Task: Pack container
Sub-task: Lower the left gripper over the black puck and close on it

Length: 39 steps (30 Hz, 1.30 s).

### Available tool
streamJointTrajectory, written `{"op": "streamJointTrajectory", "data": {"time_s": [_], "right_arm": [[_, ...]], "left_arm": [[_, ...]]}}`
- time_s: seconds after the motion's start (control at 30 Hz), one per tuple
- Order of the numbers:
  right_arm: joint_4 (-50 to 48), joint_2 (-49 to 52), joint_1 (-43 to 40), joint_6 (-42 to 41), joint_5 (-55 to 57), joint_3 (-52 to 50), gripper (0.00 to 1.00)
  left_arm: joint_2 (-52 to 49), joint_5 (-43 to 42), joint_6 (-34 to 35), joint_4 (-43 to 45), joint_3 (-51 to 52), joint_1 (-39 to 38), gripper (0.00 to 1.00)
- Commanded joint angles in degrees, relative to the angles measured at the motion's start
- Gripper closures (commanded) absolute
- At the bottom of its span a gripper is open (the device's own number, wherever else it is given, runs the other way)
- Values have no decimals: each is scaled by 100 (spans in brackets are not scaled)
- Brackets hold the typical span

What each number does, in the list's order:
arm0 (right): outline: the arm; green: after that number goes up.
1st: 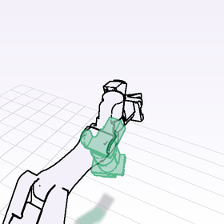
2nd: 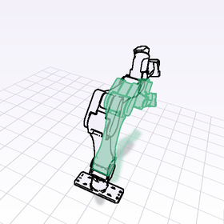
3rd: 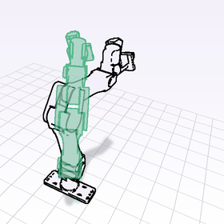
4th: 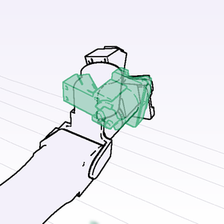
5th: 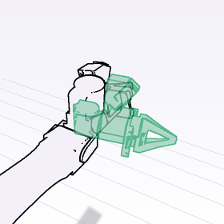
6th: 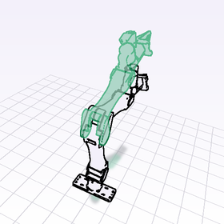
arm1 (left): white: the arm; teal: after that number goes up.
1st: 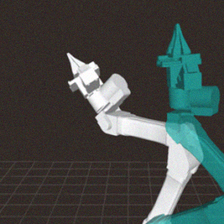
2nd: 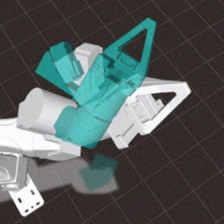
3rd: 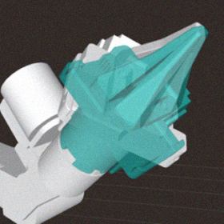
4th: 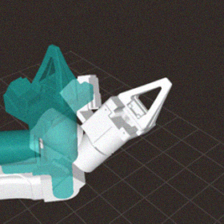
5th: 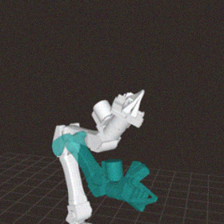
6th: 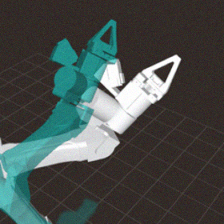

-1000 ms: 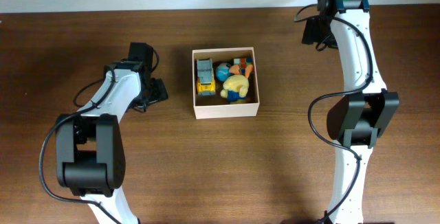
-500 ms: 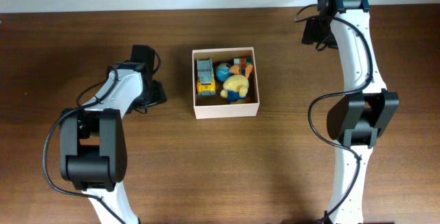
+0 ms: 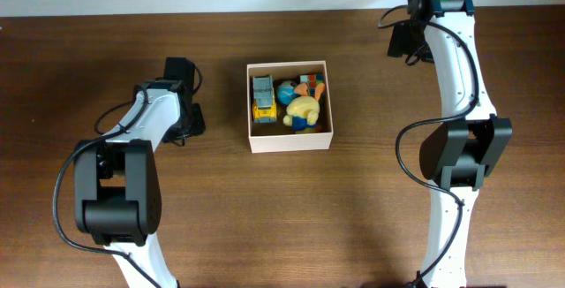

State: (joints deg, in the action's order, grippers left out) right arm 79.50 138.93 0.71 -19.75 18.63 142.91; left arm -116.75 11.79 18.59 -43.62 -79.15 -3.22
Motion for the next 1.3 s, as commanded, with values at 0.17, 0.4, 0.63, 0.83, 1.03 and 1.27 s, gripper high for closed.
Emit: {"op": "streamJointTrajectory", "data": {"time_s": [0.17,0.4,0.63,0.83,1.03,1.27], "right_arm": [[2,26,-42,-90,92,-20,1],[2,26,-42,-90,92,-20,1],[2,26,-42,-90,92,-20,1],[2,26,-42,-90,92,-20,1],[2,26,-42,-90,92,-20,1],[2,26,-42,-90,92,-20,1]], "left_arm": [[-57,20,-175,48,37,39,68],[-57,20,-175,55,37,39,40],[-57,815,-177,297,37,42,8],[-57,1305,-271,1025,37,63,7],[-57,612,-835,1596,37,120,5],[-57,551,-953,1552,39,140,5]]}}
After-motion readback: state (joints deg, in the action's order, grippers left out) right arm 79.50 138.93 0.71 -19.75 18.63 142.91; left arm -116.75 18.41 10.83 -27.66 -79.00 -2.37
